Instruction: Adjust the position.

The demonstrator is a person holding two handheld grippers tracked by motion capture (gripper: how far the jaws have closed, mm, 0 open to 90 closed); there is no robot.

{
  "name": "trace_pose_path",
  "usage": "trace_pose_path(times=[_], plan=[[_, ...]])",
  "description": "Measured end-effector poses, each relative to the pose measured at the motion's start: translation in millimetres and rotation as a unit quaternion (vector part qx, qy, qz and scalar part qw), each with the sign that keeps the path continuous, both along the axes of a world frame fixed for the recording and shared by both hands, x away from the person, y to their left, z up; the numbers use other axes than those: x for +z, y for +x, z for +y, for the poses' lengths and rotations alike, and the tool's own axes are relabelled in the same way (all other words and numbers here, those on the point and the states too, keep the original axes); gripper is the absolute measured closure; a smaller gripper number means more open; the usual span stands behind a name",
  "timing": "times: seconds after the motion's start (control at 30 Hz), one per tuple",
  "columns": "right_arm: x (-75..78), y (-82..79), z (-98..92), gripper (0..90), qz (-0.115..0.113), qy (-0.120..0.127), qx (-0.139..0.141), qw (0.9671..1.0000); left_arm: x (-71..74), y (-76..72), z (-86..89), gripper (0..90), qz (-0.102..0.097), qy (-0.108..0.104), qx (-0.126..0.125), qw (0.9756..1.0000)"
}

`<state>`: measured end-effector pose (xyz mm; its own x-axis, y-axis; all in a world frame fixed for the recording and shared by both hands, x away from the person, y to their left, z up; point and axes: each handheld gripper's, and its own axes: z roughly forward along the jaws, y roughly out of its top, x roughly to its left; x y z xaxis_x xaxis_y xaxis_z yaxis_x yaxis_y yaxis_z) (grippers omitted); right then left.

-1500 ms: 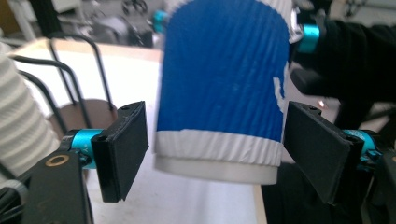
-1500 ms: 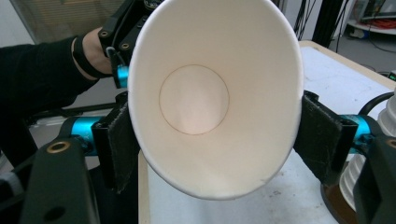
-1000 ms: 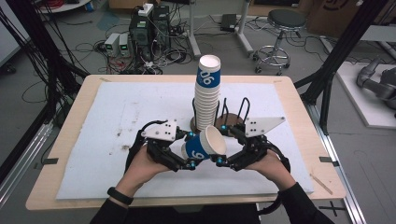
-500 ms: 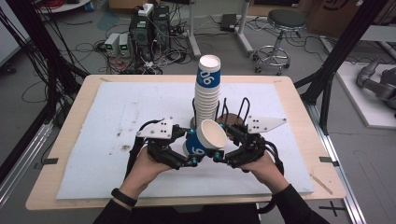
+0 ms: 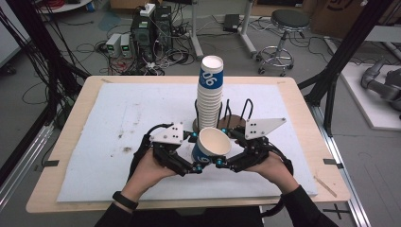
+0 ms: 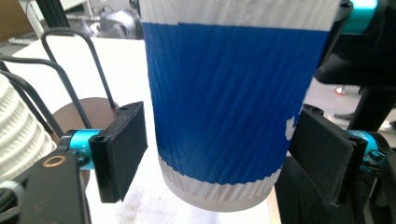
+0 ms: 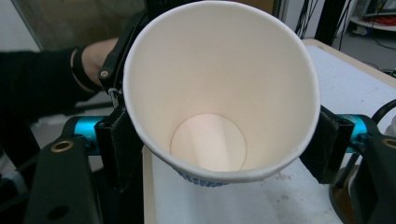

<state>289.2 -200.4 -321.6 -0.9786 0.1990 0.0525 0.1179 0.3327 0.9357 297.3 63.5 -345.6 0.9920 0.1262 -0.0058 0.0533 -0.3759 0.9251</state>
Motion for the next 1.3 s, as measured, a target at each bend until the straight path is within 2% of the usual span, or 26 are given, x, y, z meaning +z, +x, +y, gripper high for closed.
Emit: trace_pose_path(times=[0.07,0.17,0.2,0.23,0.33,0.47,0.53,0.8,0.87,0.93,1.0,1.2,1.3], plan=[[1.0,-1.2,0.9,24.9,-0.004,-0.002,0.001,1.0000,-2.0,-0.4,-1.9,27.4,0.002,-0.004,-0.011,0.9999],[1.4,-2.0,1.7,21.2,-0.001,0.008,-0.001,1.0000,-5.0,1.0,-2.0,28.3,0.009,-0.031,-0.017,0.9993],[1.3,-2.4,1.7,20.4,0.002,0.017,-0.004,0.9998,-6.8,1.1,-1.7,28.4,0.010,-0.051,-0.016,0.9985],[1.1,-2.4,1.2,19.9,0.011,0.034,-0.006,0.9993,-7.7,1.2,-1.6,28.5,0.011,-0.062,-0.018,0.9978],[-0.2,-2.2,1.0,19.2,0.025,0.069,-0.004,0.9973,-8.1,0.0,-2.4,28.7,0.005,-0.074,-0.013,0.9972],[-0.5,-4.3,2.9,18.8,0.024,0.094,-0.012,0.9952,-10.2,-0.2,-2.8,28.8,0.009,-0.097,-0.014,0.9952],[-0.4,-4.9,3.7,18.8,0.016,0.099,-0.015,0.9949,-11.3,-0.2,-3.3,28.9,0.010,-0.096,-0.014,0.9953],[-2.0,-5.5,5.7,21.3,0.010,0.097,-0.018,0.9951,-13.9,0.7,-4.1,28.9,0.013,-0.094,-0.015,0.9954],[-2.3,-5.6,6.0,21.5,0.006,0.096,-0.017,0.9953,-12.4,0.1,-3.9,28.2,0.015,-0.091,-0.011,0.9957],[-2.7,-5.1,6.3,21.6,0.004,0.096,-0.018,0.9952,-9.3,-1.1,-4.7,23.7,0.019,-0.091,-0.001,0.9956],[-3.1,-5.1,6.7,21.6,0.005,0.095,-0.018,0.9953,-5.0,-3.2,-6.3,20.4,0.011,-0.088,0.002,0.9960],[-4.6,-6.7,10.0,21.8,0.003,0.092,-0.013,0.9957,1.1,-6.7,-9.3,19.7,0.007,-0.093,0.005,0.9957],[-5.7,-7.4,12.0,22.5,0.002,0.087,-0.010,0.9962,1.1,-6.1,-9.2,20.1,0.012,-0.097,0.006,0.9951]])
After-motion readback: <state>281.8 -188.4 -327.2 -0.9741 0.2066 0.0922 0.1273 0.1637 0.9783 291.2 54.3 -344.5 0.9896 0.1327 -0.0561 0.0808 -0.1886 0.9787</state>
